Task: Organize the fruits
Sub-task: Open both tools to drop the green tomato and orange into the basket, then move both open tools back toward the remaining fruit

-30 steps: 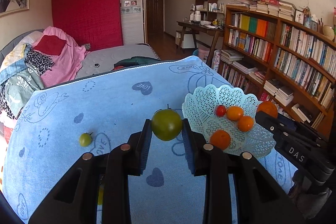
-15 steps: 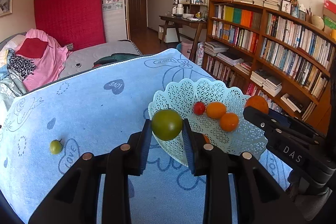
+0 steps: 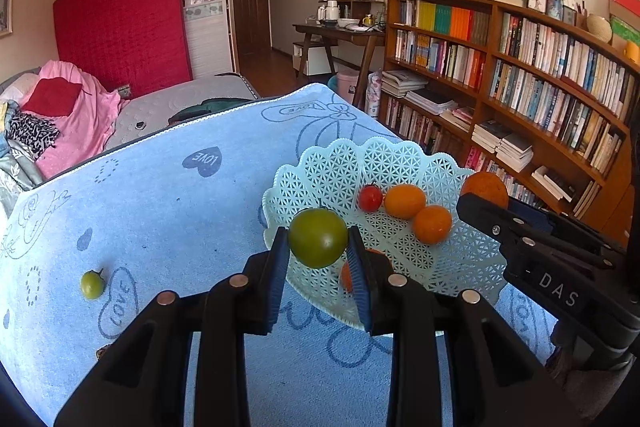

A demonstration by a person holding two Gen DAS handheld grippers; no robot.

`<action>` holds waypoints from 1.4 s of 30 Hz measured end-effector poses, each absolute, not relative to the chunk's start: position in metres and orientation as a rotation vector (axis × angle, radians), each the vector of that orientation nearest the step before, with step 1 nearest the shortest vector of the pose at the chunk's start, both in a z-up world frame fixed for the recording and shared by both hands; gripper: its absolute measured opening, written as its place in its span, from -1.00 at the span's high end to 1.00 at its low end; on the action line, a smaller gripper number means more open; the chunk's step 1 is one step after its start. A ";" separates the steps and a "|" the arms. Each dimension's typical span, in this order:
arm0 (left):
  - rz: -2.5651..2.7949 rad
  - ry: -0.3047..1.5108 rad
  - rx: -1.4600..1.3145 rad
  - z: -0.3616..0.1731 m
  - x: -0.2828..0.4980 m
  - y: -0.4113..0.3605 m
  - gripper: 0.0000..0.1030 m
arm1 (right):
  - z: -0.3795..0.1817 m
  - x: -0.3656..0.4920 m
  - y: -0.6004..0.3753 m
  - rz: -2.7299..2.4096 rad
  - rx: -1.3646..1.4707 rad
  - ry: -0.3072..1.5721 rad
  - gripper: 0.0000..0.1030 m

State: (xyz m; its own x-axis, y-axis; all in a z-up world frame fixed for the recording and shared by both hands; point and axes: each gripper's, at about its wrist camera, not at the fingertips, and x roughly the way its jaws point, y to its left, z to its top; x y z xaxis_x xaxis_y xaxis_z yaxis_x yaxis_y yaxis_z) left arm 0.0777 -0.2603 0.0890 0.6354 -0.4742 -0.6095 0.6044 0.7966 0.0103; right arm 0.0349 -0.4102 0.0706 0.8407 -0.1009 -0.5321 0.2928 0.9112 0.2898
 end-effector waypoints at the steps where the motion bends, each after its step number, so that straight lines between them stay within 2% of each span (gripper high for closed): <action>1: -0.626 0.632 0.224 0.088 0.078 -0.261 0.42 | 0.070 0.035 -0.411 -0.215 0.375 0.534 0.21; 2: -0.630 0.636 0.223 0.088 0.079 -0.261 0.31 | 0.070 0.035 -0.411 -0.218 0.377 0.532 0.20; 3: -0.632 0.638 0.220 0.088 0.079 -0.261 0.12 | 0.070 0.035 -0.412 -0.220 0.382 0.533 0.20; 4: -0.629 0.635 0.211 0.089 0.080 -0.260 -0.45 | 0.069 0.035 -0.413 -0.219 0.388 0.533 0.19; 5: -0.622 0.619 0.198 0.091 0.080 -0.257 -0.67 | 0.069 0.034 -0.414 -0.220 0.393 0.528 0.05; 7: -0.603 0.595 0.192 0.095 0.079 -0.252 -0.67 | 0.071 0.031 -0.415 -0.236 0.396 0.507 -0.26; 8: -0.595 0.590 0.190 0.096 0.081 -0.250 -0.67 | 0.072 0.030 -0.416 -0.238 0.396 0.498 -0.28; 42: -0.425 0.463 0.078 0.142 0.094 -0.186 -0.67 | 0.092 0.016 -0.395 -0.214 0.343 0.431 -0.28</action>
